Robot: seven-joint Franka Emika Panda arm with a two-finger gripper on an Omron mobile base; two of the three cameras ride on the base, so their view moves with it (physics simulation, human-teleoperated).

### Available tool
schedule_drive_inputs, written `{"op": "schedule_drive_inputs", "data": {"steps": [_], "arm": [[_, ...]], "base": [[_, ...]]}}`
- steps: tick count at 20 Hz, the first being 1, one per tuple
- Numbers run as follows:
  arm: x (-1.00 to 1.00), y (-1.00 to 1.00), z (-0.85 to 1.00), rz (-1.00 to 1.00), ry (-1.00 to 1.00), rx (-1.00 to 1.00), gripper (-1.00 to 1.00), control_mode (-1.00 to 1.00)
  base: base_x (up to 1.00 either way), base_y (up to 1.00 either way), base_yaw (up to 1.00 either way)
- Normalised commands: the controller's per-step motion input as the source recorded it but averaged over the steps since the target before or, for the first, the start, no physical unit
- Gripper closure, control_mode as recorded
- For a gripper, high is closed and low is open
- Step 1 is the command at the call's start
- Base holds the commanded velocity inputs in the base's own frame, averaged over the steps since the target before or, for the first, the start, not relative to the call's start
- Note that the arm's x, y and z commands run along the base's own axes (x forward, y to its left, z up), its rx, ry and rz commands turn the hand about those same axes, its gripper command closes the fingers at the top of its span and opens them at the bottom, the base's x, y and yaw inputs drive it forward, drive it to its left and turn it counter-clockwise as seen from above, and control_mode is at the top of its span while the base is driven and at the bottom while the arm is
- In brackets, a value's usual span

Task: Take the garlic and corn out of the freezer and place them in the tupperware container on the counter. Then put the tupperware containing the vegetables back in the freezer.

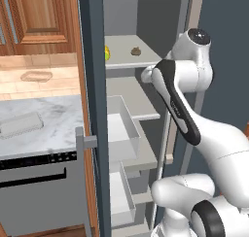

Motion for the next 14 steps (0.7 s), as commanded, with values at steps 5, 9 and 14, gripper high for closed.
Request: {"op": "schedule_drive_inputs", "data": {"steps": [5, 9, 14], "arm": [[0.2, 0.0, 0.39, 0.0, -0.21, 0.0, -1.0, -1.0], [0.33, 0.0, 0.37, 0.0, -0.19, 0.0, -1.0, -1.0], [0.47, 0.0, 0.21, 0.0, -0.16, 0.0, -1.0, -1.0]], "base": [[0.0, 0.0, 0.0], [0.0, 0.0, 0.0], [0.0, 0.0, 0.0]]}}
